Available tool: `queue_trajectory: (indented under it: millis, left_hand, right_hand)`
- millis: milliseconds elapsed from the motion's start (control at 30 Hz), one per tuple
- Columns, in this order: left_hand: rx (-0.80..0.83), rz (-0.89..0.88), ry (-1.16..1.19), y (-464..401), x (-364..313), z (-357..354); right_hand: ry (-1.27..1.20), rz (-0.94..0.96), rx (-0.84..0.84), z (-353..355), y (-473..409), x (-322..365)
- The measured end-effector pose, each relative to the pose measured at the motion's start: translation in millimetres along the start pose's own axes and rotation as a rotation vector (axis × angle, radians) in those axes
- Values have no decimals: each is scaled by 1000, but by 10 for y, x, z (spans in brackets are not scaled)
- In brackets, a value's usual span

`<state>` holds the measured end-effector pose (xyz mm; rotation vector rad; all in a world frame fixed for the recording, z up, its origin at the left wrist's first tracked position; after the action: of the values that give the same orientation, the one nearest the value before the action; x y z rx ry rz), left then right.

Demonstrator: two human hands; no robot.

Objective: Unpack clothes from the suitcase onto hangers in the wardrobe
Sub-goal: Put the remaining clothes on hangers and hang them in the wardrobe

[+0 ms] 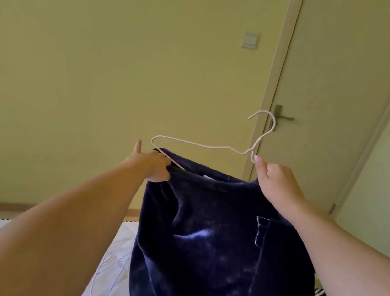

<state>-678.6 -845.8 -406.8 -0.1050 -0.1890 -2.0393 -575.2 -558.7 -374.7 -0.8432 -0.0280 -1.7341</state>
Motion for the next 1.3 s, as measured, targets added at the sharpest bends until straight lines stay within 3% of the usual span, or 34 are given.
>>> queue_trajectory:
  millis: [100,200,300,433,567,767,900,1100,1200,1300]
  left_hand:
    - [-347,-75,41,102,-15,207]
    - [-646,-115,307,218,-70,324]
    - [-833,26,781,227,-174,408]
    - [-953,182,1033,165,-297,556]
    - [-1008,336,1130,64,-287,592]
    - [-1081,238,1114,-15,-275,781]
    - [-1011,142,1107,-97,-370,886]
    - [-996,372,1412,-144,-166,882]
    - [-891,317,1319,-254,-41,928]
    - [-880,314,1408,-331,-86,950]
  right_hand:
    - [-20,-26,-34,119,-54,-91]
    - [-52,-48,-74,258,-102,-163]
    - [-55,-49,-85,317,-135,-191]
    - [-61,-48,-48,356,-137,-198]
    - [-59,-82,-46,384,-174,-190]
    - [-24,-190,68,439,-199,-281]
    - [-208,-256,204,321,-232,-142]
    - [-262,-261,318,255,-188,-141]
    - [-259,-252,408,281,-122,-123]
    - [-232,-266,456,297,-89,-71]
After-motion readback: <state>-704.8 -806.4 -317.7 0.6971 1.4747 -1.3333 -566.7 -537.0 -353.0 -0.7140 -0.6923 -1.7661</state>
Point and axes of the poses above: each hand's wrist, its own y-axis away from the middle knuckle, its own z-axis out of the back of the hand, x = y × z, the point moved 5 cm from there along -y, towards the middle knuckle, and after that the axes turned 11 degrees about -z, right-handed, at the moved point
